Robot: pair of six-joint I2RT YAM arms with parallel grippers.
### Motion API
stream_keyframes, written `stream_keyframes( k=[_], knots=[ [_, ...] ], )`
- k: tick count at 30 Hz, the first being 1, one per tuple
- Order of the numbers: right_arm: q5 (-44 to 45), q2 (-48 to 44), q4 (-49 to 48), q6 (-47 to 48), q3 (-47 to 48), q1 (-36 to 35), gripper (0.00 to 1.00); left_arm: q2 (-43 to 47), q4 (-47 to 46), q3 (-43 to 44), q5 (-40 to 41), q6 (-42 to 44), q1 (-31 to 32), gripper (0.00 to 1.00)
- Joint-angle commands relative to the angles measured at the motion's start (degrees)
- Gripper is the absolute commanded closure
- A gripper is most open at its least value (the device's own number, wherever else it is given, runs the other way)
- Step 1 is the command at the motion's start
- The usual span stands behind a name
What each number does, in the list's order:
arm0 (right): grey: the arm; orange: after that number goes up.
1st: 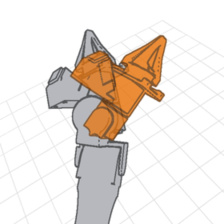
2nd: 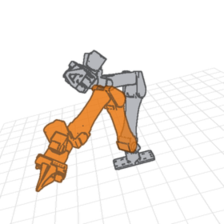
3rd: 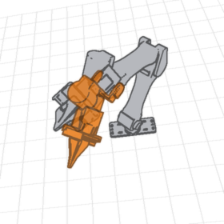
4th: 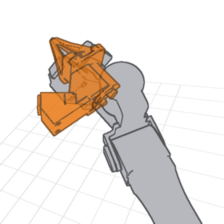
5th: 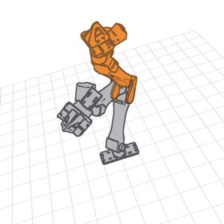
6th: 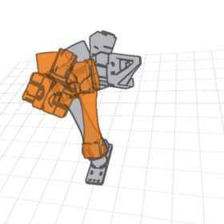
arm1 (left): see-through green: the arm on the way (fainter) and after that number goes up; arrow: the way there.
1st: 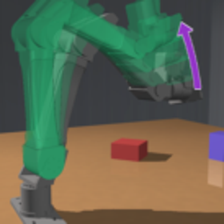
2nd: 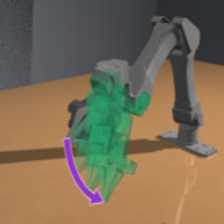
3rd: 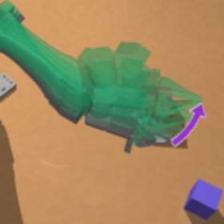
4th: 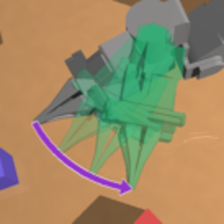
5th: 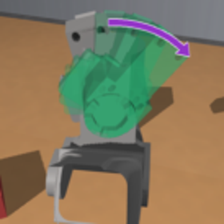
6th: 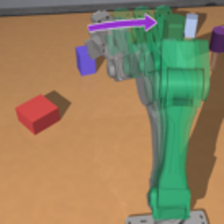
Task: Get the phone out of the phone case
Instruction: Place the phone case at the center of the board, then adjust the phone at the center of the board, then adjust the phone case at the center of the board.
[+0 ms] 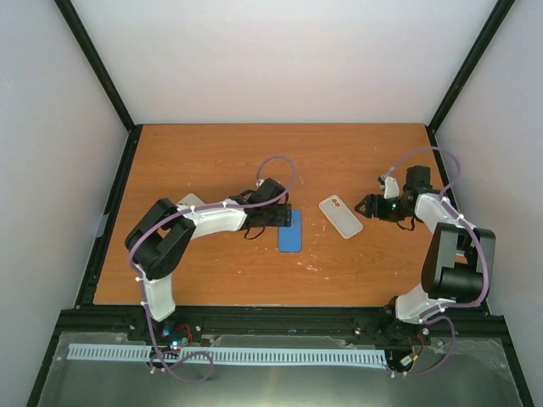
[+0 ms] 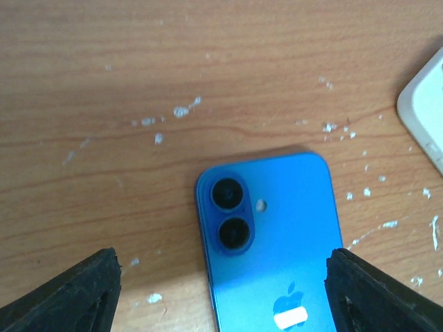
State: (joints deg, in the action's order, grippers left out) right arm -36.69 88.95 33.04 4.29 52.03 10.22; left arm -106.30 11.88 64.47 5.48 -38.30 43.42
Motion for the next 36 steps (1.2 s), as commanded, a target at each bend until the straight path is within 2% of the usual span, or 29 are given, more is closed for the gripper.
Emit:
stream_keyframes(
  k=[1, 4, 8, 12, 17, 20, 23, 28, 31, 36],
  knots=[
    [5.33, 4.5, -2.77, 10.3, 4.87, -2.87, 0.27, -0.64, 6.15, 2.54, -4.56, -2.32, -0.35, 0.18],
    [3.97, 11.71, 2.16, 12.26, 10.39, -4.73, 0.3, -0.5, 6.37, 1.21, -6.71, -2.98, -0.35, 0.18],
    [4.35, 16.54, 3.38, 11.18, 12.12, -6.29, 0.34, -0.92, 5.94, 0.22, -8.21, -3.33, -0.36, 0.18],
    [6.03, 17.46, 6.51, 13.21, 11.04, -8.34, 0.35, -2.36, 4.2, 0.26, -11.24, -3.95, -0.35, 0.19],
    [4.06, 16.38, 13.67, 18.06, 9.3, -10.51, 0.36, -5.23, 1.48, 1.7, -16.15, -4.3, -0.16, 0.22],
    [3.87, 13.88, 15.71, 19.59, 7.68, -11.44, 0.38, -6.91, 2.38, 4.18, -15.35, -4.02, 0.36, 0.23],
    [3.51, 10.57, 17.9, 20.61, 8.24, -11.67, 0.38, -8.57, 8.28, 9.23, -8.22, -3.1, 1.98, 0.21],
    [7.99, 8.45, 18.64, 19.11, 10.49, -11.28, 0.35, -14.76, 25.92, 21.86, 2.42, -2.22, 4.3, 0.19],
    [7.02, 6.47, 17.99, 19.06, 10.33, -9.29, 0.33, -15.59, 33.04, 25.39, 4.05, -3.31, 5.62, 0.18],
    [1.78, 5.24, 18.13, 19.11, 10.94, -5.79, 0.32, -17.85, 39.54, 28.61, 2.72, -5.16, 7.53, 0.14]
  ],
)
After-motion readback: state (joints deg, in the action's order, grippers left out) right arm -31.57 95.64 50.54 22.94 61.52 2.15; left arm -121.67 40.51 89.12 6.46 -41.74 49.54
